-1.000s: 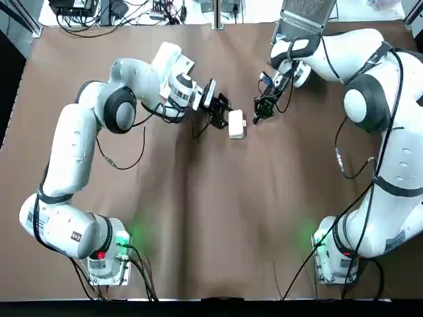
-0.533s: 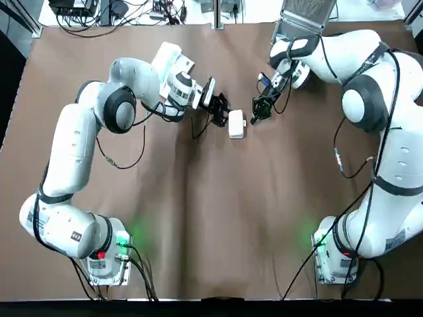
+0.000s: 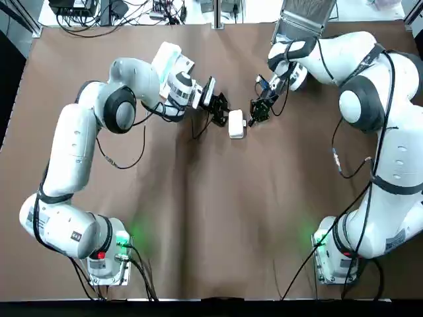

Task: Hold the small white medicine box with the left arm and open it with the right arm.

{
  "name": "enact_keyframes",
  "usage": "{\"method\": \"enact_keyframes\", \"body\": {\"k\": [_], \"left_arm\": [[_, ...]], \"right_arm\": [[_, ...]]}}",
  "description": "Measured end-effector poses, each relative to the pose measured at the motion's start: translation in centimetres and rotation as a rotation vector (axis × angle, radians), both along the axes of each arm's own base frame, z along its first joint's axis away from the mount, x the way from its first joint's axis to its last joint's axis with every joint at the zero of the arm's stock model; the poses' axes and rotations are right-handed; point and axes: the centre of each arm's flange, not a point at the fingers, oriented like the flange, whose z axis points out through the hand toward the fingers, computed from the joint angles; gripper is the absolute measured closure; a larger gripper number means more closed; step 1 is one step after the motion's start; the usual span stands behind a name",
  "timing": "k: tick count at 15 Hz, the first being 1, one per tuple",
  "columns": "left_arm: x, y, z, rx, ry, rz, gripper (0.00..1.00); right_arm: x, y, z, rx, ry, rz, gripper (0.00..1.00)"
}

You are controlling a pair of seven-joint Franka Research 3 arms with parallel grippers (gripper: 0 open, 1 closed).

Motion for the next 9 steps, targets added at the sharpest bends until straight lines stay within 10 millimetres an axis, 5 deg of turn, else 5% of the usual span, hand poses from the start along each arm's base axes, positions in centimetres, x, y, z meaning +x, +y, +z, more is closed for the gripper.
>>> {"method": "enact_keyframes", "body": {"k": [9], "left_arm": [[0.02,-0.01,0.03,0.006,0.019,0.008,0.73]], "right_arm": [[-0.51,1.30,-0.30,0.013,0.009,0.001,0.99]]}}
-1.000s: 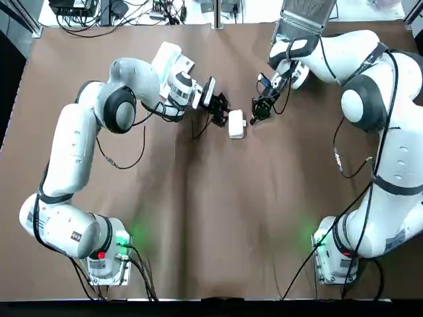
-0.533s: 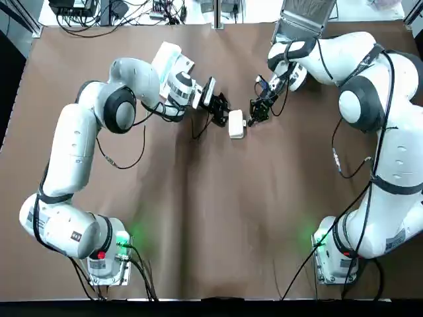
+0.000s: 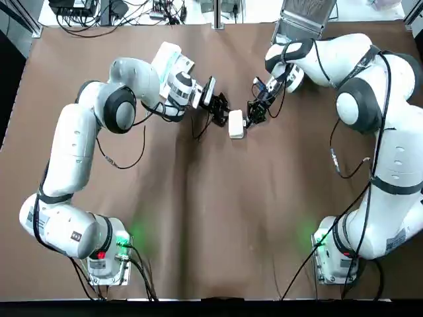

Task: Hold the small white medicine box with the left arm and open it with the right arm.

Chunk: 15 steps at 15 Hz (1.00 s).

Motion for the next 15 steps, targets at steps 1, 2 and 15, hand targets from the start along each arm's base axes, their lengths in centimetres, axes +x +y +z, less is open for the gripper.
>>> {"method": "enact_keyframes", "body": {"k": [1,2,15], "left_arm": [[0.0,0.0,0.0,0.000,0.000,0.000,0.73],[0.0,0.0,0.0,0.000,0.000,0.000,0.73],[0.0,0.0,0.0,0.000,0.001,0.001,0.73]], "right_arm": [[0.0,0.0,0.0,0.000,0.000,0.000,0.99],[0.1,0.0,0.0,0.001,-0.001,0.000,0.99],[0.8,1.2,2.1,0.073,0.039,0.043,0.99]]}}
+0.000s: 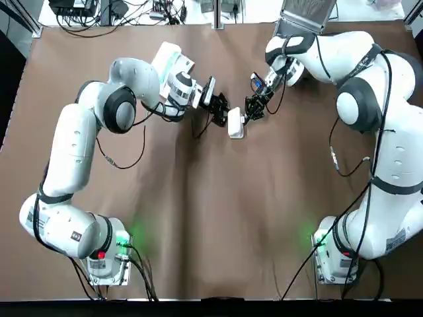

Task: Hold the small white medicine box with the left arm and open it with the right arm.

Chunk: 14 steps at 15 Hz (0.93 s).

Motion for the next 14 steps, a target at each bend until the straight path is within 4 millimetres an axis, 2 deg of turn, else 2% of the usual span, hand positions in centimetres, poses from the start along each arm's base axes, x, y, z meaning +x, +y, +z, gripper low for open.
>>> {"method": "enact_keyframes", "body": {"k": [14], "left_arm": [[0.0,0.0,0.0,0.000,0.000,0.000,0.73]], "right_arm": [[0.2,1.6,1.8,0.086,0.050,0.008,0.99]]}}
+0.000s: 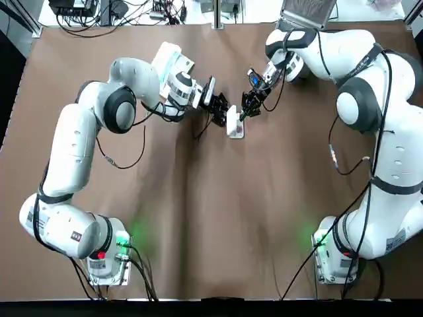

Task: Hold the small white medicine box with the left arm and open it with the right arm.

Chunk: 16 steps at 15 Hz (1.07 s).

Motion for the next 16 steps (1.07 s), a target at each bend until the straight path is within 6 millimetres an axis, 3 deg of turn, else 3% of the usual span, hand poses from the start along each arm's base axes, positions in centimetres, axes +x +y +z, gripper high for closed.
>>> {"method": "enact_keyframes", "body": {"k": [16], "left_arm": [[0.0,0.0,0.0,0.000,0.000,0.000,0.73]], "right_arm": [[-0.5,2.3,0.1,0.017,-0.016,-0.030,0.99]]}}
